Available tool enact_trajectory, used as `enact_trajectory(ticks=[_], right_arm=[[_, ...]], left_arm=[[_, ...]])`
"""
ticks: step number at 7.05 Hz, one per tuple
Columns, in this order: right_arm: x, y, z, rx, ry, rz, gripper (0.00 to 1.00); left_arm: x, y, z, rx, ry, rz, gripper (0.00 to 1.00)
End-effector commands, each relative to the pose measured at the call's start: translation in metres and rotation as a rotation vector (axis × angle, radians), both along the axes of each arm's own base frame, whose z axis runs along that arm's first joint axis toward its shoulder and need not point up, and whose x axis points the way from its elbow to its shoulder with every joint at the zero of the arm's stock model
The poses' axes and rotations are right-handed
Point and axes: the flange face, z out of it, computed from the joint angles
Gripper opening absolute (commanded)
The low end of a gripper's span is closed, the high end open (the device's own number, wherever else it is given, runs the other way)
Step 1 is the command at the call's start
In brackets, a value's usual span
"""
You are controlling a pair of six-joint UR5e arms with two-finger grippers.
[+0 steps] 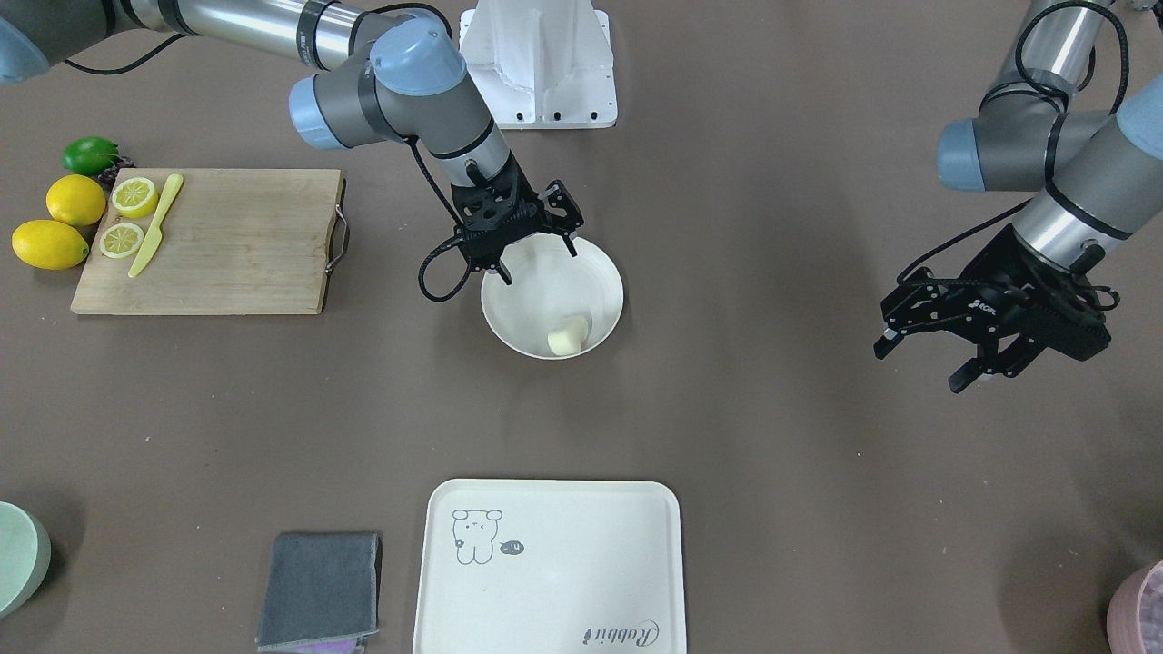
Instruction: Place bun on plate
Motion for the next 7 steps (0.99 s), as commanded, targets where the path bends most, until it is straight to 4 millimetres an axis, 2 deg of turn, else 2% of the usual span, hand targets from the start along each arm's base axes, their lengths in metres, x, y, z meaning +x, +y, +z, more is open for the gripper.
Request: enact_trajectory(ticks=[1, 2, 3, 4, 5, 6, 7], right_arm=[[0.031, -0.029, 0.007, -0.007, 0.005, 0.041, 1.0], [0.059, -0.055, 0.018, -0.036, 0.011, 0.045, 1.0], [0.104, -0.091, 0.021, -0.082, -0.011, 0.034, 1.0], [0.144, -0.12, 0.04, -0.128, 0.002, 0.051, 1.0], [0.174, -0.14, 0.067, -0.105, 0.054, 0.07, 1.0], [0.216, -0.162, 0.092, -0.102, 0.11, 0.04, 1.0], [0.278, -0.192, 0.103, -0.139, 0.146, 0.019, 1.0]], left_arm=[[-0.002, 0.001, 0.006, -0.001, -0.012, -0.002, 0.97], [-0.01, -0.001, 0.01, -0.015, -0.018, -0.015, 0.98], [-0.019, -0.01, 0.014, -0.039, -0.029, -0.033, 0.98], [-0.055, -0.025, 0.018, -0.074, -0.038, -0.085, 0.98], [-0.073, -0.029, 0.015, -0.081, -0.029, -0.095, 0.98], [-0.102, -0.049, 0.012, -0.084, -0.046, -0.08, 0.98], [-0.144, -0.077, 0.013, -0.116, -0.103, -0.073, 0.98]])
